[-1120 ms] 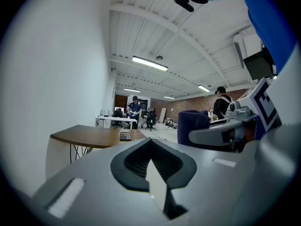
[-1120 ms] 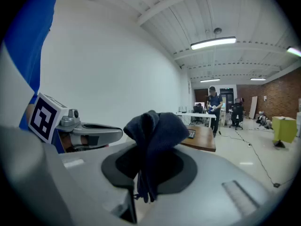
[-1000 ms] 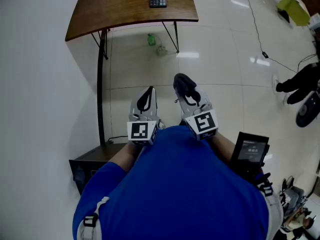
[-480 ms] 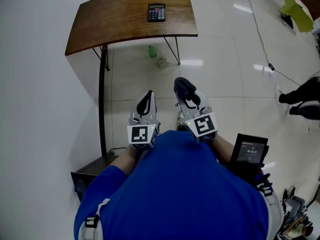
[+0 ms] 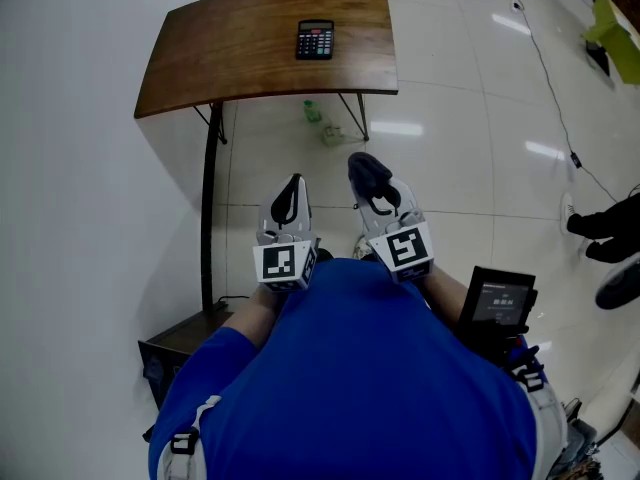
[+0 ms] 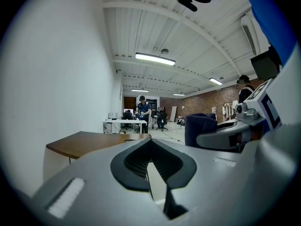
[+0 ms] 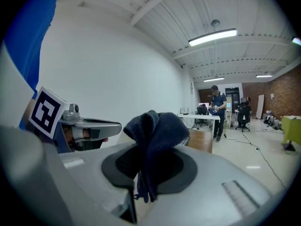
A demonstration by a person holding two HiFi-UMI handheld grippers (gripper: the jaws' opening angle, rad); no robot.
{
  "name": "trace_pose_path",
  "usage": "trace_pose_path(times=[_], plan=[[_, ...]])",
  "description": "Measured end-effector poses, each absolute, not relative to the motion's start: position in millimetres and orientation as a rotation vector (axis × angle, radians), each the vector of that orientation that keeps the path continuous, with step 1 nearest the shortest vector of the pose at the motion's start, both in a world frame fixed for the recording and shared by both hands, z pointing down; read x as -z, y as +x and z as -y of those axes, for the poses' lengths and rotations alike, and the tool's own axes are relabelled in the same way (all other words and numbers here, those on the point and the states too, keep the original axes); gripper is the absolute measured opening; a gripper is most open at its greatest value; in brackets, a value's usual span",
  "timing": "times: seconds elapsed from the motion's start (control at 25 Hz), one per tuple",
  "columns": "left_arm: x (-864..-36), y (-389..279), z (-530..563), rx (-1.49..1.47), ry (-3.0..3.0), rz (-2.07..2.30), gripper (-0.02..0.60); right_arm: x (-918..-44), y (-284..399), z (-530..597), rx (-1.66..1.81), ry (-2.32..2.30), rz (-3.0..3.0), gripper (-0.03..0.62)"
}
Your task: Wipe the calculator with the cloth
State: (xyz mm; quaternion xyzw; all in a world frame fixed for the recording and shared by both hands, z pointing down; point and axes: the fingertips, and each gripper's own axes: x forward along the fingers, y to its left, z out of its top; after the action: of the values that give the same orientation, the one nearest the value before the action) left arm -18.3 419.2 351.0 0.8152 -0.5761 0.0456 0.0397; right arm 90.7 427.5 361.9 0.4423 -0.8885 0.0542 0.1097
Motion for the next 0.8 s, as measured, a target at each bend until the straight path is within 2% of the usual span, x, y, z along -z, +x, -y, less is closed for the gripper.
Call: trace_pose_path(times=[0.48,0.8], plan=[[-356,-20,-333,-0.157,2.488,1.756,0.006,-368,92,-343,-0.195,1.309,2.593,0.069],[-374,-64,-238,-0.129,2.54,1.653,0.006,-382,47,-256,-0.215,1.383,2.505,0.069]])
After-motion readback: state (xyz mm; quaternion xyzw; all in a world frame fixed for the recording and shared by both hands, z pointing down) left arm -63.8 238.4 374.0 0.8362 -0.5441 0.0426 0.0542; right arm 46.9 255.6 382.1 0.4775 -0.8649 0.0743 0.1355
